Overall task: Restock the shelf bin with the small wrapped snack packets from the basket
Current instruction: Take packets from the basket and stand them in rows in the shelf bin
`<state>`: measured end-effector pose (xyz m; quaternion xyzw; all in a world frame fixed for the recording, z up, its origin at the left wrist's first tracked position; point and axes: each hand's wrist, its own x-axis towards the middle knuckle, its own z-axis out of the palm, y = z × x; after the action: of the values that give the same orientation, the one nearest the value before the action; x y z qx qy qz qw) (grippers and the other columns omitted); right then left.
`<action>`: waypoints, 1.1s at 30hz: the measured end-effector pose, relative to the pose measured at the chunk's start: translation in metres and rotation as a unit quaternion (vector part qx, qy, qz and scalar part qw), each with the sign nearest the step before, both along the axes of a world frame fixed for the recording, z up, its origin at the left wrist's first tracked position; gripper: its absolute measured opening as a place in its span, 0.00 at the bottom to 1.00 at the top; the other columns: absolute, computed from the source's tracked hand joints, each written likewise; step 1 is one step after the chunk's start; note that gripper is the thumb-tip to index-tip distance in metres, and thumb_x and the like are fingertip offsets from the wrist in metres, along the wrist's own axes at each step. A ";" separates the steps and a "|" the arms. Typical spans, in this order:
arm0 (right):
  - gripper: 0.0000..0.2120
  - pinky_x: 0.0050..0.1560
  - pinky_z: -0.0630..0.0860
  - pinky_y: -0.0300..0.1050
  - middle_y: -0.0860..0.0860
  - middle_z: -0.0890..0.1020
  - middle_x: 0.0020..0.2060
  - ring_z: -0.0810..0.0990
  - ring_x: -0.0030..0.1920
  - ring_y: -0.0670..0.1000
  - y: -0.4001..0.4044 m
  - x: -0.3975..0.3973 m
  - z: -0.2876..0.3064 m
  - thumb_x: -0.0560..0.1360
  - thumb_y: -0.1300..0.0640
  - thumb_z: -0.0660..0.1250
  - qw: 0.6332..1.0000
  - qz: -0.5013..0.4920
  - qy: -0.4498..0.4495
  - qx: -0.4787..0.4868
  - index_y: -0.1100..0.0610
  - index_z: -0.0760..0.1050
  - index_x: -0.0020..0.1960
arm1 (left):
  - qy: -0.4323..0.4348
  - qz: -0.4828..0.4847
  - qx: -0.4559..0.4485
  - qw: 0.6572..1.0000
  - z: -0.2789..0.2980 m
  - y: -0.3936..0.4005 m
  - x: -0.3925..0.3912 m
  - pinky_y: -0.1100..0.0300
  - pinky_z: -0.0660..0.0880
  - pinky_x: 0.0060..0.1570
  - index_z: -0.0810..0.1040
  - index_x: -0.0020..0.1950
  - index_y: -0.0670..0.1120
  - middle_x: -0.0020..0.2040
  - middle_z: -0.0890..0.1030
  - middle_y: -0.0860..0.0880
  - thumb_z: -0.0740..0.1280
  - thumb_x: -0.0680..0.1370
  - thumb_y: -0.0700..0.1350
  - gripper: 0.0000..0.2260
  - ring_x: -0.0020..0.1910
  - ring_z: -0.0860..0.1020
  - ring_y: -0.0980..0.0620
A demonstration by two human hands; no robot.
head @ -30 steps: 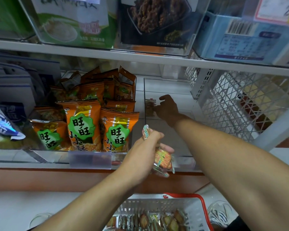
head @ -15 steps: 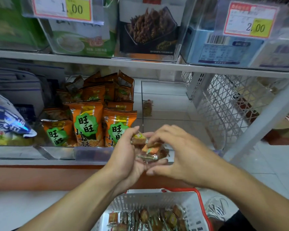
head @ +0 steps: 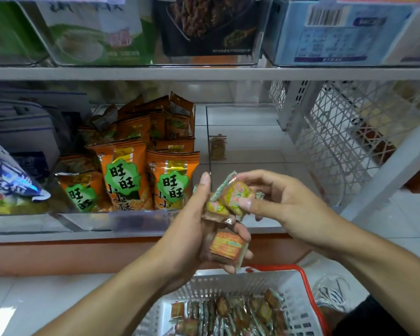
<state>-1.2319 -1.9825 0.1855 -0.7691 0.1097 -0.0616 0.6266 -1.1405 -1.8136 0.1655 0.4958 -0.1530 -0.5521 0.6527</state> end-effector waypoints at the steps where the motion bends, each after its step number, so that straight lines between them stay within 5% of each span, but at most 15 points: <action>1: 0.17 0.42 0.73 0.45 0.57 0.84 0.48 0.79 0.44 0.49 -0.001 0.001 -0.002 0.71 0.58 0.73 1.000 -0.007 0.007 0.022 0.55 0.78 0.59 | 0.010 -0.006 -0.007 1.000 0.000 0.000 -0.001 0.56 0.77 0.34 0.83 0.60 0.50 0.44 0.81 0.40 0.52 0.74 0.76 0.36 0.43 0.83 0.39; 4: 0.20 0.41 0.72 0.45 0.53 0.83 0.45 0.79 0.42 0.47 -0.005 0.003 -0.002 0.69 0.55 0.73 0.998 -0.002 0.023 0.058 0.58 0.77 0.59 | 0.019 -0.003 -0.019 1.000 -0.003 0.000 -0.002 0.56 0.76 0.33 0.86 0.53 0.50 0.43 0.81 0.41 0.49 0.73 0.77 0.38 0.43 0.83 0.40; 11: 0.15 0.52 0.74 0.45 0.53 0.86 0.50 0.79 0.47 0.45 -0.005 -0.002 -0.001 0.74 0.53 0.72 0.997 0.054 0.034 0.035 0.52 0.82 0.60 | 0.009 -0.058 -0.035 0.998 -0.001 -0.002 -0.008 0.53 0.76 0.35 0.80 0.62 0.49 0.44 0.81 0.39 0.47 0.72 0.78 0.40 0.44 0.83 0.38; 13: 0.14 0.58 0.73 0.45 0.52 0.85 0.40 0.80 0.43 0.45 -0.005 -0.003 0.001 0.77 0.51 0.69 0.988 0.124 0.079 0.046 0.52 0.80 0.63 | 0.014 -0.076 -0.025 0.997 0.000 -0.003 -0.010 0.54 0.77 0.33 0.80 0.62 0.48 0.44 0.81 0.38 0.48 0.72 0.78 0.40 0.43 0.83 0.38; 15: 0.13 0.52 0.74 0.42 0.49 0.82 0.35 0.77 0.38 0.49 -0.004 -0.005 0.002 0.80 0.52 0.67 0.977 0.174 0.105 0.066 0.58 0.79 0.61 | 0.014 -0.082 -0.009 0.997 -0.003 -0.003 -0.010 0.54 0.78 0.32 0.80 0.61 0.47 0.44 0.81 0.38 0.47 0.72 0.78 0.42 0.43 0.83 0.38; 18: 0.11 0.44 0.75 0.40 0.51 0.83 0.41 0.78 0.37 0.49 -0.005 -0.004 0.002 0.76 0.55 0.71 0.985 0.145 0.070 0.069 0.61 0.79 0.55 | 0.020 -0.069 -0.018 0.997 -0.005 -0.005 -0.010 0.54 0.80 0.33 0.82 0.63 0.52 0.48 0.80 0.38 0.46 0.72 0.79 0.41 0.47 0.82 0.39; 21: 0.15 0.48 0.77 0.40 0.52 0.84 0.46 0.81 0.45 0.48 -0.012 0.001 0.004 0.71 0.57 0.76 0.995 0.045 -0.002 0.089 0.59 0.79 0.55 | 0.097 -0.001 -0.031 0.995 -0.003 -0.006 -0.008 0.49 0.83 0.40 0.80 0.65 0.40 0.55 0.81 0.36 0.56 0.73 0.77 0.44 0.53 0.82 0.37; 24: 0.18 0.45 0.79 0.41 0.51 0.85 0.43 0.83 0.42 0.48 -0.021 0.004 0.008 0.67 0.57 0.76 0.987 -0.067 -0.049 0.140 0.57 0.77 0.55 | 0.155 0.066 -0.067 0.983 -0.004 -0.006 -0.006 0.48 0.83 0.51 0.76 0.66 0.32 0.61 0.82 0.34 0.77 0.71 0.49 0.29 0.60 0.82 0.34; 26: 0.19 0.43 0.79 0.42 0.52 0.85 0.43 0.84 0.43 0.49 -0.025 0.003 0.011 0.66 0.56 0.74 0.979 -0.104 -0.059 0.163 0.58 0.77 0.56 | 0.132 0.071 -0.086 0.985 -0.004 -0.007 -0.006 0.54 0.83 0.53 0.75 0.68 0.34 0.61 0.82 0.33 0.71 0.67 0.26 0.28 0.60 0.82 0.34; 28: 0.22 0.43 0.79 0.42 0.53 0.85 0.45 0.84 0.44 0.50 -0.027 0.002 0.013 0.66 0.56 0.73 0.974 -0.116 -0.061 0.182 0.59 0.76 0.58 | 0.114 0.088 -0.098 0.985 -0.006 -0.007 -0.005 0.60 0.83 0.48 0.74 0.69 0.36 0.59 0.81 0.29 0.65 0.67 0.19 0.31 0.59 0.83 0.35; 33: 0.21 0.46 0.78 0.47 0.56 0.82 0.48 0.80 0.47 0.53 -0.030 0.001 0.015 0.67 0.57 0.72 0.969 -0.104 -0.062 0.214 0.60 0.77 0.59 | 0.043 0.147 -0.079 0.985 -0.002 -0.010 -0.002 0.58 0.84 0.46 0.75 0.67 0.40 0.58 0.85 0.42 0.69 0.73 0.38 0.22 0.54 0.85 0.38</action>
<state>-1.2313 -2.0122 0.2006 -0.5960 0.1607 -0.1488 0.7726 -1.1423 -1.8240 0.1639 0.4354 -0.0938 -0.4573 0.7697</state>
